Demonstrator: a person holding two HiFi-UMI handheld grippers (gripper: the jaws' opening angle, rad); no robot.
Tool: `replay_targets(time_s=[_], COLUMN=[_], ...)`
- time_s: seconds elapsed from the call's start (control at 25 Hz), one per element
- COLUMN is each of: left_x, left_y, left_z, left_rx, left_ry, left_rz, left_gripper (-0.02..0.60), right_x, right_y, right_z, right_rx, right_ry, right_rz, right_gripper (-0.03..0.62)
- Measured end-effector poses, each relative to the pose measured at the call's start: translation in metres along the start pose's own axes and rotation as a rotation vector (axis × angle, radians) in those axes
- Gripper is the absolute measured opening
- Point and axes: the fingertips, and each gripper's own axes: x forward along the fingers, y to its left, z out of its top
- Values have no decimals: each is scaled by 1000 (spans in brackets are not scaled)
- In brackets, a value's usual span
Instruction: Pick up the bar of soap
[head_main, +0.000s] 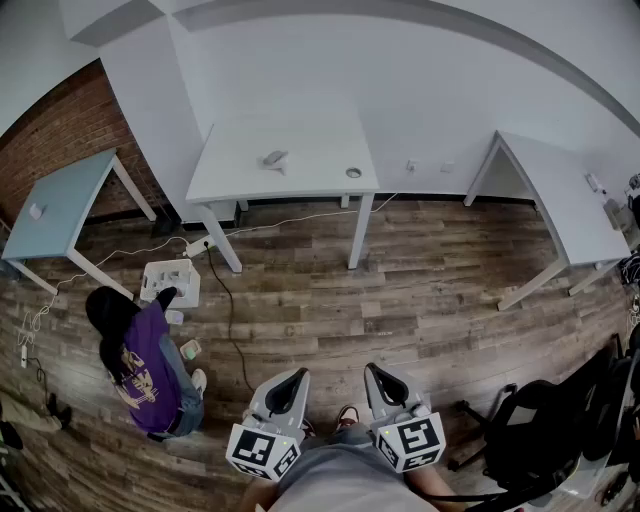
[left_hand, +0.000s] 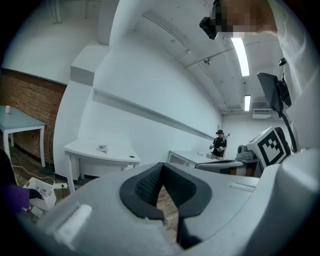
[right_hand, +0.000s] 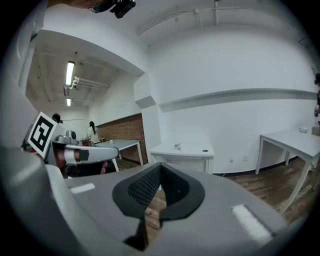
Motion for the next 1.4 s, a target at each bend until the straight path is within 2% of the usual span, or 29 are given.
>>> replay_targets(time_s=[0.96, 1.28, 1.4], left_x=[61, 74, 85], left_y=[-42, -31, -23], left_z=[4, 6, 8], left_rx=[48, 31, 2], left_ry=[4, 5, 1], left_rz=[39, 66, 63], left_gripper=[2, 2, 2], right_x=[8, 24, 34], right_y=[-62, -71, -76], right_z=[8, 8, 9], right_rx=[39, 46, 39], right_ry=[-73, -54, -48], right_rz=[112, 127, 121], right_gripper=[3, 3, 3])
